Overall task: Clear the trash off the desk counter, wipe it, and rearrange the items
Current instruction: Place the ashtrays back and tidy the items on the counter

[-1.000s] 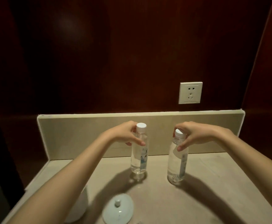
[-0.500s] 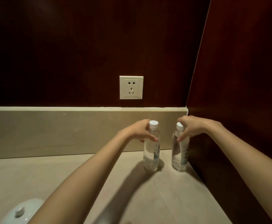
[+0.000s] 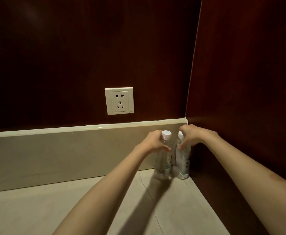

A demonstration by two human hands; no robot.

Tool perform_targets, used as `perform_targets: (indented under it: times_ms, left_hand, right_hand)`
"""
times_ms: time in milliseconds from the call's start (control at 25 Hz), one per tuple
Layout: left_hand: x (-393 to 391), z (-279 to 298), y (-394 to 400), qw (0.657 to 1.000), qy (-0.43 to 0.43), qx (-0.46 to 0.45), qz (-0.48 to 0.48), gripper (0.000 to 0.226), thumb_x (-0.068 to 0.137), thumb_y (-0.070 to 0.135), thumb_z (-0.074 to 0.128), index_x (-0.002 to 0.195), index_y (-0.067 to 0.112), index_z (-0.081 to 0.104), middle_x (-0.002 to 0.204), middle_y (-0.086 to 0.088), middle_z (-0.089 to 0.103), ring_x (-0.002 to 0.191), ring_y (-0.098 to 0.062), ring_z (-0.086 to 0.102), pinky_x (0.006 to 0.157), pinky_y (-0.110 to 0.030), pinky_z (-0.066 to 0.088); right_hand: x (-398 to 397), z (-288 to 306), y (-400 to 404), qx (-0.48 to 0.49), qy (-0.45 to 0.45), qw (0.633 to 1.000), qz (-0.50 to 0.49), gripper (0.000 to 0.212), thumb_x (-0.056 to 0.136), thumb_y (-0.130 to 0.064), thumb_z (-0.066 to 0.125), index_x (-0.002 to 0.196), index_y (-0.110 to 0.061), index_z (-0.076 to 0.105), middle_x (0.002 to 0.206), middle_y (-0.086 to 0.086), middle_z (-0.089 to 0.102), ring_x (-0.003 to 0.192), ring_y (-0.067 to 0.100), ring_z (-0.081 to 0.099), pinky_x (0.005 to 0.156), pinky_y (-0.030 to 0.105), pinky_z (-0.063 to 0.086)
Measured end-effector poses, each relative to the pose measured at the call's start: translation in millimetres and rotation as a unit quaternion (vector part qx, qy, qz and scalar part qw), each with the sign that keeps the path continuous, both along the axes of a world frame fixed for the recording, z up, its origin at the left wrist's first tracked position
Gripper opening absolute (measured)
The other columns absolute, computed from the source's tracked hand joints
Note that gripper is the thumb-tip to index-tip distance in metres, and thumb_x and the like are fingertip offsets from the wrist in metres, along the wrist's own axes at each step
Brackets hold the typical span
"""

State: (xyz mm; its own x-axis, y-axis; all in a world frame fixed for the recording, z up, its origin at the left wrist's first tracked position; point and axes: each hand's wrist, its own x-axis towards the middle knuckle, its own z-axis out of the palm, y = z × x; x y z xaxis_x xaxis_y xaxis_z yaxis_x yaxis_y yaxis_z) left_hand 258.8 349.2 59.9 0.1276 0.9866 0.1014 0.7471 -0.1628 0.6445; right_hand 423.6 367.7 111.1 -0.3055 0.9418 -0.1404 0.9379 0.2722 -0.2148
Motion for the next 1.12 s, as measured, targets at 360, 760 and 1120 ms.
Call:
perform_targets:
  times_ms: [360, 760, 1120]
  left_hand:
    - [11, -8, -3, 0.997, -0.001, 0.078, 0.027, 0.036, 0.069, 0.028, 0.085, 0.089, 0.013, 0.059, 0.089, 0.0, 0.057, 0.081, -0.016, 0.051, 0.066, -0.026, 0.035]
    - [16, 0, -5, 0.997, 0.037, 0.056, 0.032, 0.067, 0.07, 0.032, 0.084, 0.12, 0.006, 0.047, 0.119, -0.011, 0.057, 0.109, -0.027, 0.055, 0.086, -0.035, 0.045]
    - [20, 31, 0, 0.986, 0.101, 0.122, 0.049, 0.04, 0.079, 0.036, 0.076, 0.103, 0.005, 0.068, 0.099, -0.008, 0.07, 0.094, -0.022, 0.063, 0.071, -0.029, 0.046]
  right_hand:
    - [-8, 2, 6, 0.086, -0.051, 0.995, 0.02, 0.05, 0.066, -0.024, 0.085, 0.104, -0.015, 0.056, 0.102, 0.0, 0.045, 0.105, 0.023, 0.052, 0.073, 0.029, 0.041]
    - [-5, -2, -1, 0.098, -0.072, 0.993, 0.01, 0.055, 0.072, -0.026, 0.081, 0.118, -0.014, 0.053, 0.12, 0.006, 0.053, 0.108, 0.025, 0.053, 0.083, 0.033, 0.048]
    - [-3, 12, -6, 0.142, -0.057, 0.988, 0.004, 0.026, 0.087, -0.009, 0.06, 0.113, -0.01, 0.063, 0.116, 0.011, 0.058, 0.104, 0.028, 0.058, 0.085, 0.034, 0.052]
